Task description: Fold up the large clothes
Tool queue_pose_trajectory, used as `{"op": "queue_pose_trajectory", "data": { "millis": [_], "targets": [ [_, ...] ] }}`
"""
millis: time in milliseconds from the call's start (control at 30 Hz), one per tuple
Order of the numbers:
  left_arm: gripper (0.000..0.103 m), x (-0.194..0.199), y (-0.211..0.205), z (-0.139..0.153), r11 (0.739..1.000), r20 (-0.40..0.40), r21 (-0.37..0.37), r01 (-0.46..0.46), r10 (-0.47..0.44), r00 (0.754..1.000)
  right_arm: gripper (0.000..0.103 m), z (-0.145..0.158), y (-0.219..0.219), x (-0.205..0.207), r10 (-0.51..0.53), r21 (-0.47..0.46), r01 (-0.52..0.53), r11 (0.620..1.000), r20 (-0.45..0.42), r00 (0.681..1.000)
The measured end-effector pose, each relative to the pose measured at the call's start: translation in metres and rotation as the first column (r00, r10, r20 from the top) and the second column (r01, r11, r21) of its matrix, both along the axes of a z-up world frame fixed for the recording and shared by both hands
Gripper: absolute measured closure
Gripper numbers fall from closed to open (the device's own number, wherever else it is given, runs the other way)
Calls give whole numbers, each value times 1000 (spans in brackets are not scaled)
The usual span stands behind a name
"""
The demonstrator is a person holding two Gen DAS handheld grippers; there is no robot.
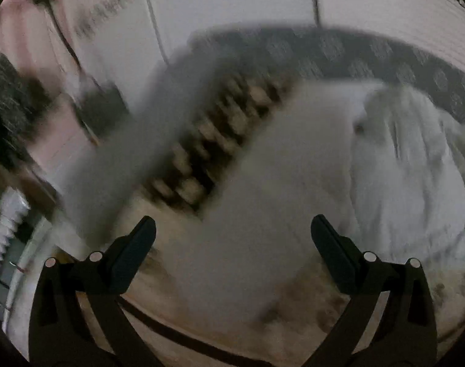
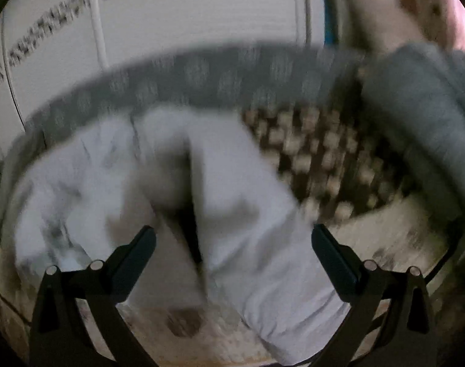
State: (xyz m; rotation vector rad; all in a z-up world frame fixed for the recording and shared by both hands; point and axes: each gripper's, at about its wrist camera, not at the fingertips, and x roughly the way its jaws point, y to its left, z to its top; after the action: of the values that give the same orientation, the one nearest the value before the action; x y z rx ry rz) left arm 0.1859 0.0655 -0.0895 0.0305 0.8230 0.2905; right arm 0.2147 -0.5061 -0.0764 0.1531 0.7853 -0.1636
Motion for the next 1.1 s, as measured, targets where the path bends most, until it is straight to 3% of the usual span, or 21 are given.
{"op": "queue_pose_trajectory", "data": {
  "millis": [67, 133, 200, 300, 467, 500, 533, 567, 633, 667, 733, 833, 900, 1000, 1067, 1100],
  "targets": [
    [3, 16, -11, -5, 999, -22, -1, 43, -43, 999, 2, -15, -3, 15, 21, -20, -22, 1000, -40, 999],
    [3, 27, -30, -9, 989, 14, 136, 49, -52, 999, 2, -25, -5, 22, -7, -82, 4, 997, -44, 999],
    [3, 38, -41, -29, 974, -16, 221, 42, -40, 999, 2, -46, -4, 31, -4, -109, -9, 994, -114, 993],
    [3, 49, -43, -66, 978, -130, 201, 51, -25, 991, 2, -69, -10, 39, 1, -87, -19, 996, -203, 979],
    [3, 60, -32, -82, 979, -158, 206, 6, 28, 987, 2, -94, -17, 41, -4, -92, -22, 996, -269, 963],
    [3, 61, -29, -81, 979, -155, 205, -3, 36, 987, 8, -98, -18, 42, -4, -96, -23, 995, -274, 962],
    [3, 62, -27, -81, 979, -153, 203, -11, 42, 987, 22, -100, -18, 43, -6, -99, -23, 995, -279, 960],
    [3, 62, -26, -82, 980, -153, 200, -18, 49, 987, 30, -102, -18, 45, -7, -93, -21, 995, -287, 958],
    [4, 65, -21, -86, 982, -155, 185, -24, 53, 986, 67, -97, -24, 44, -18, -16, 14, 1000, -273, 962],
    [11, 65, -20, -87, 983, -157, 182, -25, 54, 986, 74, -94, -26, 44, -19, 7, 22, 1000, -266, 964],
    [44, 65, -17, -84, 986, -160, 164, -24, 50, 986, 89, -87, -27, 44, -22, 14, 26, 1000, -248, 969],
    [71, 56, 5, -61, 988, -114, 146, -45, 62, 992, 94, -70, -35, 40, -63, 11, 67, 998, -194, 979],
    [74, 56, 31, -43, 988, -47, 109, -111, 116, 992, 95, -51, -43, 35, -126, -60, 119, 991, -121, 985],
    [75, 53, 75, -13, 971, 67, 77, -227, 222, 973, 94, -8, -70, 13, -292, -165, 301, 939, 74, 953],
    [68, 55, 84, 0, 959, 119, 115, -259, 246, 962, 82, 2, -87, 4, -357, -197, 380, 904, 145, 923],
    [61, 57, 83, 1, 945, 139, 160, -286, 266, 954, 68, -3, -95, 4, -382, -230, 405, 885, 140, 914]
  ]
}}
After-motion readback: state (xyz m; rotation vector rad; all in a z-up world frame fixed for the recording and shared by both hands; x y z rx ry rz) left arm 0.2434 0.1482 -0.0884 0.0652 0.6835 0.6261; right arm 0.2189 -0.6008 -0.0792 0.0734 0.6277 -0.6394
